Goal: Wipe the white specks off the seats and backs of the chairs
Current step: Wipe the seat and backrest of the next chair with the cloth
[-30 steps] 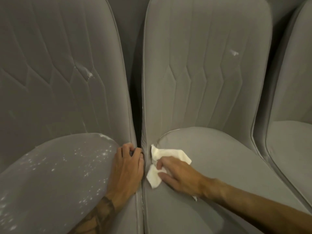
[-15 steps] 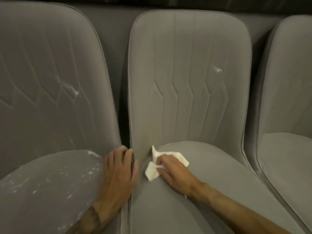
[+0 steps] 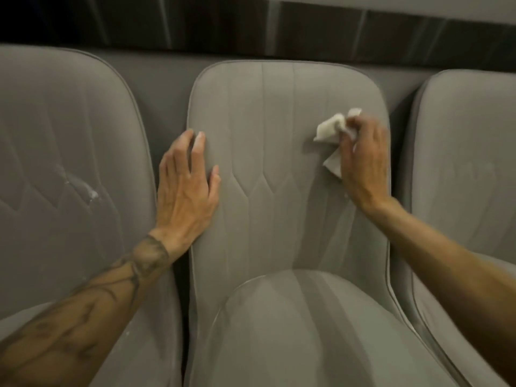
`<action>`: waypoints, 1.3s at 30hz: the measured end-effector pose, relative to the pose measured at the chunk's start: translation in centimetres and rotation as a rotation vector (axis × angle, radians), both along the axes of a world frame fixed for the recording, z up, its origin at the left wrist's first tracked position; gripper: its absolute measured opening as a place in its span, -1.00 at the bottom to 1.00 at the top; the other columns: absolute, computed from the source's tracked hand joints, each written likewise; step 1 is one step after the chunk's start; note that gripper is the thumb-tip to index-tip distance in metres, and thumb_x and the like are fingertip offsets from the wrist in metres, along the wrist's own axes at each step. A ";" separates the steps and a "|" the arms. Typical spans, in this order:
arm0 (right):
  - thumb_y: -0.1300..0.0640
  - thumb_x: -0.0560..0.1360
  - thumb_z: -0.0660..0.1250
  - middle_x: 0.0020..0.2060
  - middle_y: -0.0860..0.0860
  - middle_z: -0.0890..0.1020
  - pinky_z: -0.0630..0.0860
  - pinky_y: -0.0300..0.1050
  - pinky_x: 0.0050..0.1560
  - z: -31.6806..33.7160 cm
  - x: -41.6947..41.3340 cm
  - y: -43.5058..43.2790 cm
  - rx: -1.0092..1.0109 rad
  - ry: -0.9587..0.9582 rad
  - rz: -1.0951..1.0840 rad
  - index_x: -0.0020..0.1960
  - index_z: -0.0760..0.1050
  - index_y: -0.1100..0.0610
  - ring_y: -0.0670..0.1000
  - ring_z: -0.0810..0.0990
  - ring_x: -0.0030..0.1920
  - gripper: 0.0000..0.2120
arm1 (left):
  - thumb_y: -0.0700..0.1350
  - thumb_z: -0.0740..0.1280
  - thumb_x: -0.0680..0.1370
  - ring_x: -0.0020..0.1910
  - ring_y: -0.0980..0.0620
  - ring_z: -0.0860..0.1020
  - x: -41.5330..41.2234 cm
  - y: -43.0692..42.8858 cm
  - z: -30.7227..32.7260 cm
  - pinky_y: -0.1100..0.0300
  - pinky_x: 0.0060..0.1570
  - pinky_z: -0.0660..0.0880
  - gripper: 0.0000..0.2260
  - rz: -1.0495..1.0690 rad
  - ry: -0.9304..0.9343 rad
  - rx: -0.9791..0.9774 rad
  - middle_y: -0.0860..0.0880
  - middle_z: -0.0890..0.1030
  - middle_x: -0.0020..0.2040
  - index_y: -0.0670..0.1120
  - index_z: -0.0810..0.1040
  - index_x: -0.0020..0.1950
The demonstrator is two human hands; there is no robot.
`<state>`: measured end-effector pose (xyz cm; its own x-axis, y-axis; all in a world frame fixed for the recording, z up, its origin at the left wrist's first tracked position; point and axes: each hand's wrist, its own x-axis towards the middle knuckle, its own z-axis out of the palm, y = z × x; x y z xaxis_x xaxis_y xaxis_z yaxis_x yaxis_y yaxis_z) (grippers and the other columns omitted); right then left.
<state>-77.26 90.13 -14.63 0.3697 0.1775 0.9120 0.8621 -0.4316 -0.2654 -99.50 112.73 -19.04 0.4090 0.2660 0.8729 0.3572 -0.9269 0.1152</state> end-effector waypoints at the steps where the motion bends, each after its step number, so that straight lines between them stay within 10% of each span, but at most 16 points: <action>1: 0.10 0.65 0.21 0.17 0.14 0.52 0.34 -0.05 0.21 1.8 1.3 0.4 -0.016 -0.037 -0.026 0.25 0.44 0.17 0.16 0.45 0.14 -0.78 | -0.03 0.22 0.67 0.46 -0.26 0.35 0.5 0.2 0.4 -0.13 0.47 0.30 -0.49 -0.003 -0.018 0.002 -0.26 0.31 0.52 -0.21 0.25 0.58; 11: 0.29 0.57 0.29 0.38 0.20 0.39 0.26 0.06 0.44 -6.9 2.8 -0.7 -0.233 -0.192 -0.095 0.39 0.40 0.19 0.23 0.34 0.42 -0.61 | -0.07 0.21 0.67 0.49 -0.22 0.33 2.3 1.5 -0.1 -0.11 0.47 0.28 -0.48 -0.052 -0.139 0.040 -0.23 0.28 0.55 -0.19 0.22 0.61; 19: 0.11 0.68 0.12 0.33 0.14 0.46 0.32 -0.04 0.38 6.4 8.0 3.0 -0.057 -0.248 -0.148 0.36 0.41 0.15 0.10 0.41 0.34 -0.70 | -0.09 0.20 0.67 0.53 -0.23 0.30 2.6 1.8 -0.6 -0.05 0.50 0.23 -0.48 -0.038 -0.151 0.067 -0.24 0.26 0.57 -0.21 0.22 0.61; 27: 0.15 0.67 0.23 0.43 0.17 0.39 0.26 0.05 0.47 -4.6 4.9 -2.7 -0.239 -0.230 -0.151 0.43 0.38 0.18 0.19 0.34 0.45 -0.65 | -0.08 0.19 0.68 0.53 -0.24 0.30 2.7 2.0 -0.7 -0.03 0.50 0.22 -0.48 -0.049 -0.153 0.067 -0.26 0.26 0.57 -0.21 0.21 0.62; 34: 0.08 0.69 0.08 0.35 0.15 0.46 0.35 -0.01 0.38 7.9 7.9 2.7 -0.072 -0.195 -0.180 0.38 0.43 0.20 0.13 0.43 0.34 -0.65 | -0.08 0.19 0.68 0.52 -0.24 0.30 2.7 2.0 -0.7 -0.03 0.49 0.23 -0.48 -0.054 -0.152 0.064 -0.26 0.26 0.57 -0.21 0.21 0.61; 39: 0.20 0.65 0.19 0.33 0.20 0.45 0.36 0.10 0.39 -1.0 6.2 -1.1 -0.054 -0.177 -0.177 0.37 0.42 0.23 0.20 0.41 0.35 -0.69 | -0.08 0.19 0.68 0.52 -0.25 0.30 2.7 2.1 -0.7 -0.04 0.47 0.24 -0.48 -0.063 -0.157 0.058 -0.26 0.26 0.57 -0.21 0.21 0.62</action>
<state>-71.02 88.99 -15.63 0.2350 0.1748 0.9561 0.8028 -0.5895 -0.0895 -96.77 114.78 -19.76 0.2809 0.1917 0.9404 0.2799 -0.9536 0.1108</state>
